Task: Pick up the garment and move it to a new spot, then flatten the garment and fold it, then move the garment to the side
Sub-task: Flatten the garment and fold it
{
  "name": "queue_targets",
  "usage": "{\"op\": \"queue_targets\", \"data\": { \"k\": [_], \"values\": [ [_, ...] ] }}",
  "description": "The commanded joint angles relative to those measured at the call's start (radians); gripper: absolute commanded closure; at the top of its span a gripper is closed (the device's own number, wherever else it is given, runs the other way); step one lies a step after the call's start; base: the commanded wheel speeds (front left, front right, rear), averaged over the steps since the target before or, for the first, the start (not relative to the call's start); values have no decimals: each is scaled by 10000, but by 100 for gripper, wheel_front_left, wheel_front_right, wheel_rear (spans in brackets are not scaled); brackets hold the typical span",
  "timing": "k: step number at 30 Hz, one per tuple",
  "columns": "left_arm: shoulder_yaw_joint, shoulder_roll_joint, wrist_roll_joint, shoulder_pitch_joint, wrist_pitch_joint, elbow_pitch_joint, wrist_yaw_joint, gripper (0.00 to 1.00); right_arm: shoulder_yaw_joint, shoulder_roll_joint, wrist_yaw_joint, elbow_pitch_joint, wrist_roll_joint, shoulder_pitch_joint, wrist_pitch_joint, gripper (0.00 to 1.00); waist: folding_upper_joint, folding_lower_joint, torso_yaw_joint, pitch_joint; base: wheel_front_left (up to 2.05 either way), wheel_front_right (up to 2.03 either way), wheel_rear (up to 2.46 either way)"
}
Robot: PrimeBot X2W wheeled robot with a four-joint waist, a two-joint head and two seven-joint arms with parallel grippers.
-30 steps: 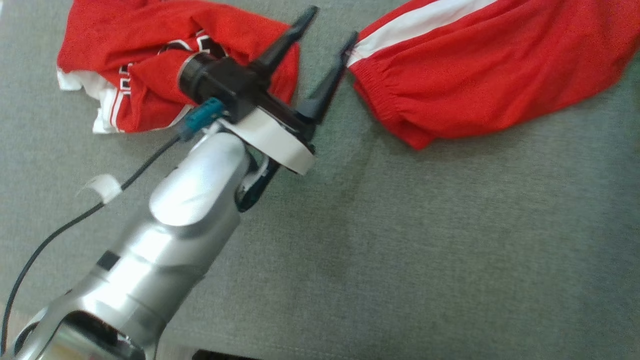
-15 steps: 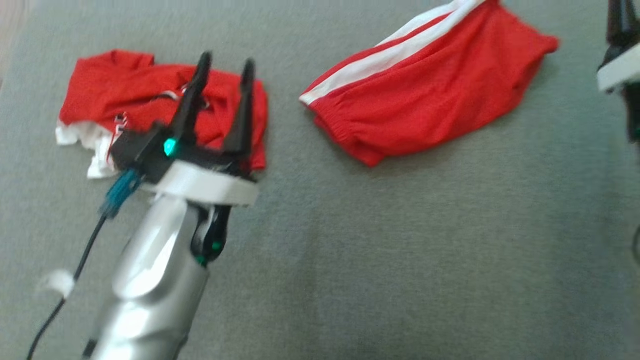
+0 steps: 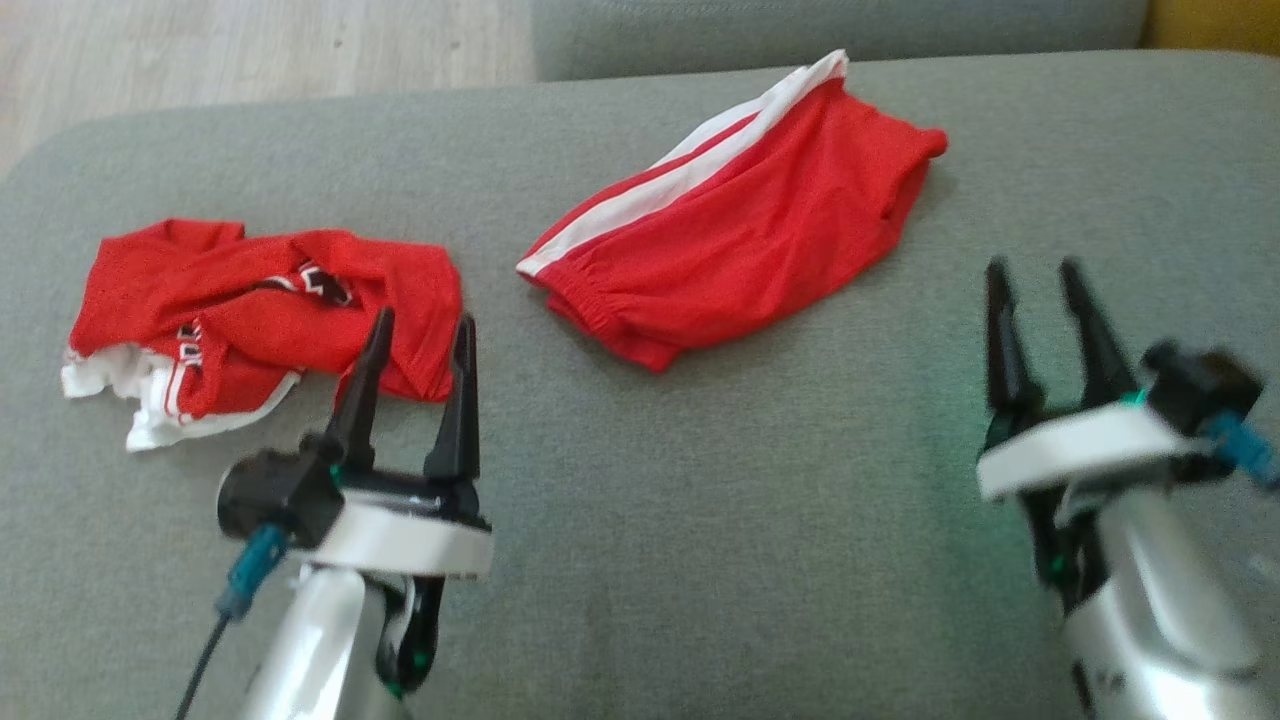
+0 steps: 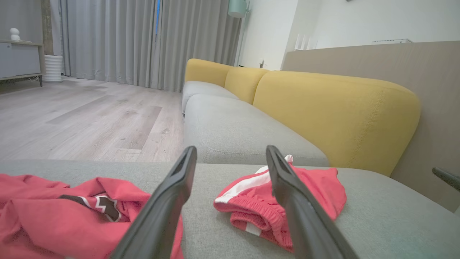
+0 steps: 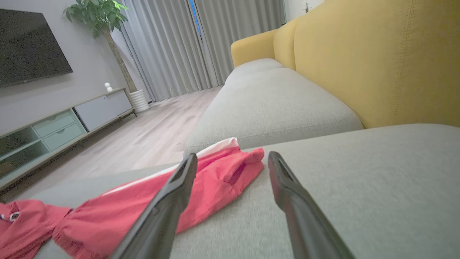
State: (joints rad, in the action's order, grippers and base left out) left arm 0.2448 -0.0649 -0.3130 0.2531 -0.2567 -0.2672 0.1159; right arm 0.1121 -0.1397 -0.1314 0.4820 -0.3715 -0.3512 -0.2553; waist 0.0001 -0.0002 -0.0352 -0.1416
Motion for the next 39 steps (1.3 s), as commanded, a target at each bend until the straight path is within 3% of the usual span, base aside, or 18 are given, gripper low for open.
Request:
{"op": "queue_targets", "data": {
  "k": [1,10,16,22,32,39],
  "values": [
    [-474,2,210,40,-51,432,57,0,40,154,7,-533,386,73,-63,0,-1,2,120,114,0,0,0],
    [-737,133,290,-496,-51,518,124,0,-451,802,7,-1013,932,1088,-64,0,-1,2,116,38,0,0,0],
    [-466,143,135,-190,-51,618,140,0,-723,851,7,-1107,1020,575,221,0,-1,2,-120,-348,0,0,0],
    [8,145,-4,200,-51,690,145,0,-1595,861,7,-849,1000,-606,1216,0,-1,2,-586,-1031,0,0,0],
    [940,146,-648,837,-51,638,146,0,-3482,864,7,1107,940,-3370,2897,0,-1,2,-1730,-2070,0,0,0],
    [1617,146,-988,1250,-51,731,147,0,-5080,289,7,3095,2211,-4717,3580,0,-1,2,-2409,-2423,0,0,0]
  ]
}}
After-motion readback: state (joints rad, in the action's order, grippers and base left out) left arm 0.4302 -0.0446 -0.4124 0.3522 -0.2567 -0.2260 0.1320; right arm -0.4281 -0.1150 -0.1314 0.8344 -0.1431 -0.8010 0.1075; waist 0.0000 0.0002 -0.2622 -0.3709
